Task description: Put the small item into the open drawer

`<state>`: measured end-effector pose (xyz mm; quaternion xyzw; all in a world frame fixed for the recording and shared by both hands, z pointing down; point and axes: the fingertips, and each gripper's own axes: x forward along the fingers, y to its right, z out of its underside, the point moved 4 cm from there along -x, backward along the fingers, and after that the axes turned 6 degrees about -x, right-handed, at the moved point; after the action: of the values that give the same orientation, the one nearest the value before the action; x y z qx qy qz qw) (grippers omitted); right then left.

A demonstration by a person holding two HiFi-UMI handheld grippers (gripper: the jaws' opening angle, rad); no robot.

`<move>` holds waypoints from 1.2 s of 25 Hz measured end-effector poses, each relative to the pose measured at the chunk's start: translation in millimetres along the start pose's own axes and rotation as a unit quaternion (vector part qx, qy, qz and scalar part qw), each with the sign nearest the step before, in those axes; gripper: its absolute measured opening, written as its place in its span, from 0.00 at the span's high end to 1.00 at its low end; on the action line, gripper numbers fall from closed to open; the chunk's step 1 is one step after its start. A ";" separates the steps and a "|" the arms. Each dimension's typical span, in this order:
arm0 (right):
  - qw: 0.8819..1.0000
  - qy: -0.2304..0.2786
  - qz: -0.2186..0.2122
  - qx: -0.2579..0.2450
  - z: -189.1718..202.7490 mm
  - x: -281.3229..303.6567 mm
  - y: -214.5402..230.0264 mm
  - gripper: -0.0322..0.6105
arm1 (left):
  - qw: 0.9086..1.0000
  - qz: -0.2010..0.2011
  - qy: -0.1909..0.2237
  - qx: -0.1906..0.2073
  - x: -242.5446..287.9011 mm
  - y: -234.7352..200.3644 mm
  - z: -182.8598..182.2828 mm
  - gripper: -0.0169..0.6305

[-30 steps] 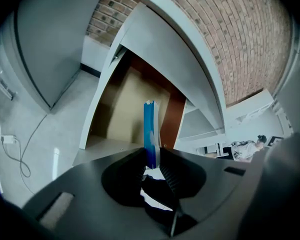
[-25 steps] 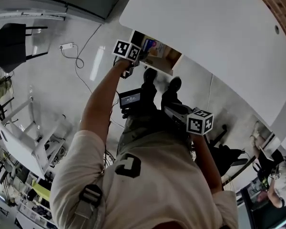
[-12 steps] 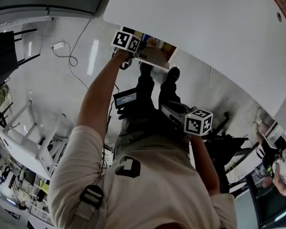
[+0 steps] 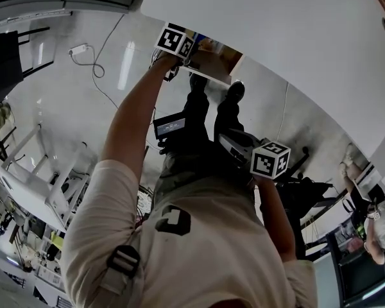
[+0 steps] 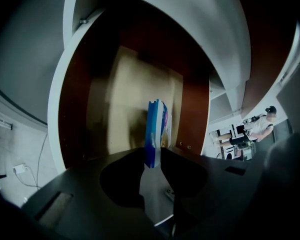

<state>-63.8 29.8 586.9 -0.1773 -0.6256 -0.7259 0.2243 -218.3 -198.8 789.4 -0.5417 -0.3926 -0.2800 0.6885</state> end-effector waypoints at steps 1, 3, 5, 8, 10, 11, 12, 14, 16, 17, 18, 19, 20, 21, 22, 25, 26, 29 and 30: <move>1.000 0.000 -0.001 0.000 0.0 -0.1 0.1 0.80 | 1.000 -0.005 -0.002 0.005 0.6 -0.2 -0.2 0.82; 1.000 -0.001 -0.001 0.000 1.5 -1.3 -0.1 0.80 | 1.000 -0.014 -0.005 0.013 1.5 0.9 0.0 0.82; 1.000 -0.004 -0.002 -0.001 1.1 0.5 0.5 0.80 | 1.000 -0.021 -0.007 0.018 3.2 -1.0 -0.5 0.82; 1.000 -0.006 -0.002 -0.003 -2.4 5.6 0.5 0.80 | 0.999 -0.033 -0.012 0.024 4.5 -7.3 -2.5 0.82; 1.000 -0.006 -0.003 -0.004 -3.2 5.8 -0.9 0.80 | 0.999 -0.042 -0.014 0.028 3.5 -8.4 -3.0 0.81; 1.000 -0.006 -0.003 -0.005 -3.5 5.4 -1.6 0.80 | 0.998 -0.048 -0.016 0.031 2.9 -8.3 -3.3 0.81; 1.000 -0.006 -0.003 -0.005 -3.9 4.8 -1.9 0.80 | 0.998 -0.053 -0.017 0.035 2.4 -7.9 -3.8 0.81; 1.000 -0.007 -0.004 -0.007 -4.7 4.0 -2.0 0.80 | 0.997 -0.063 -0.020 0.045 2.4 -7.0 -5.0 0.76; 1.000 -0.007 -0.005 -0.009 -5.7 4.4 -2.3 0.80 | 0.996 -0.071 -0.025 0.053 2.0 -7.0 -5.7 0.69; 1.000 -0.008 -0.005 -0.010 -6.1 4.5 -2.7 0.80 | 0.995 -0.075 -0.024 0.055 1.1 -7.2 -6.2 0.67; 1.000 -0.008 -0.004 -0.011 -6.6 4.2 -3.2 0.80 | 0.995 -0.079 -0.023 0.057 0.0 -7.4 -6.6 0.66; 1.000 -0.009 -0.004 -0.012 -7.2 3.8 -3.9 0.80 | 0.995 -0.082 -0.021 0.057 -0.9 -7.5 -6.9 0.64; 1.000 -0.008 -0.004 -0.013 -8.0 3.5 -4.5 0.80 | 0.995 -0.084 -0.021 0.058 -1.5 -7.9 -7.0 0.61; 1.000 -0.008 -0.004 -0.014 -9.0 3.4 -5.0 0.80 | 0.994 -0.087 -0.022 0.058 -2.1 -8.3 -7.2 0.60; 1.000 -0.008 -0.004 -0.015 -10.2 3.5 -5.5 0.80 | 0.994 -0.089 -0.022 0.059 -2.9 -8.8 -7.8 0.60; 1.000 -0.007 -0.004 -0.018 -13.3 4.2 -6.5 0.80 | 0.994 -0.088 -0.022 0.061 -6.8 -6.9 -9.9 0.59; 1.000 -0.007 -0.004 -0.019 -14.5 4.9 -6.8 0.80 | 0.994 -0.084 -0.020 0.062 -8.6 -5.4 -10.9 0.59; 1.000 -0.005 -0.008 -0.024 -19.6 9.0 -9.1 0.80 | 0.995 -0.075 -0.010 0.069 -16.8 -2.6 -12.6 0.59; 1.000 -0.004 -0.010 -0.027 -21.3 10.5 -10.5 0.80 | 0.995 -0.072 -0.007 0.070 -20.9 -2.2 -11.2 0.59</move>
<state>-77.9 9.0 580.5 -0.1801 -0.6087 -0.7436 0.2098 -228.7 -211.0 771.7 -0.4644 -0.4537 -0.2969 0.7003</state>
